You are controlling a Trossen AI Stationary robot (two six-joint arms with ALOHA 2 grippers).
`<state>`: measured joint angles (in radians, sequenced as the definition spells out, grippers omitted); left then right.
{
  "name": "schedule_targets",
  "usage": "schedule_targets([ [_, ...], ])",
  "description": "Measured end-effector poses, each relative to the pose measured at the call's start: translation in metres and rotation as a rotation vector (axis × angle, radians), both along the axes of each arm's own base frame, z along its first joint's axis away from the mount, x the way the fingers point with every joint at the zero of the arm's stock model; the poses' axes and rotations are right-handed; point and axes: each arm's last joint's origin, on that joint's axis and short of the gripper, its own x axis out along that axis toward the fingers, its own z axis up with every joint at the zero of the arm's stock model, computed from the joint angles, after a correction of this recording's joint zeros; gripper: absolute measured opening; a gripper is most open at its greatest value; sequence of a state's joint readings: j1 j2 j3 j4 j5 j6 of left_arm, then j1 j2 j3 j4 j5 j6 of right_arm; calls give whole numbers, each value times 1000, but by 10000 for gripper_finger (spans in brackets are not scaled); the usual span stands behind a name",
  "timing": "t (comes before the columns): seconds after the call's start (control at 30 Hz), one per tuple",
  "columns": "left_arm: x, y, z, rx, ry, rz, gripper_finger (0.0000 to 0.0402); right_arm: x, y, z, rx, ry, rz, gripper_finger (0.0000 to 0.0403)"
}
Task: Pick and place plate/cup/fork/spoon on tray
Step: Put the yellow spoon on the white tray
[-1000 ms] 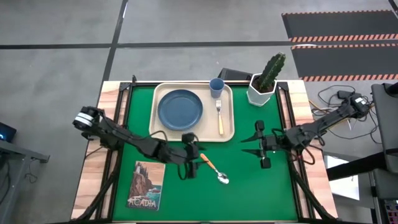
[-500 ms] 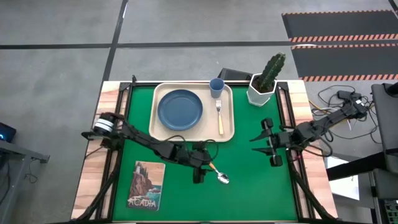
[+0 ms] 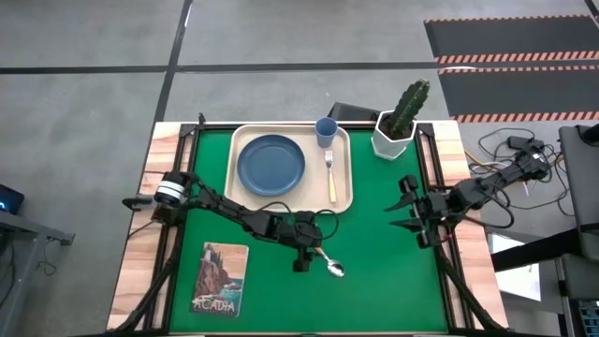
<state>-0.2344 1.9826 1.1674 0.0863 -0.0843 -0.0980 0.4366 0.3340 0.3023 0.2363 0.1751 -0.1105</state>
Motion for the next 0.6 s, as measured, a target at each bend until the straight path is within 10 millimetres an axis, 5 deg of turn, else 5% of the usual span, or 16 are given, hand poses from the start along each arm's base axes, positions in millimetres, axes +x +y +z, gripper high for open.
schedule_targets([
  [0.37,-5,3,-11,15,61,5,207,1,0,0,4,6,1,139],
  [0.6,-7,4,-13,-6,73,28,130,1,0,-1,10,14,3,139],
])
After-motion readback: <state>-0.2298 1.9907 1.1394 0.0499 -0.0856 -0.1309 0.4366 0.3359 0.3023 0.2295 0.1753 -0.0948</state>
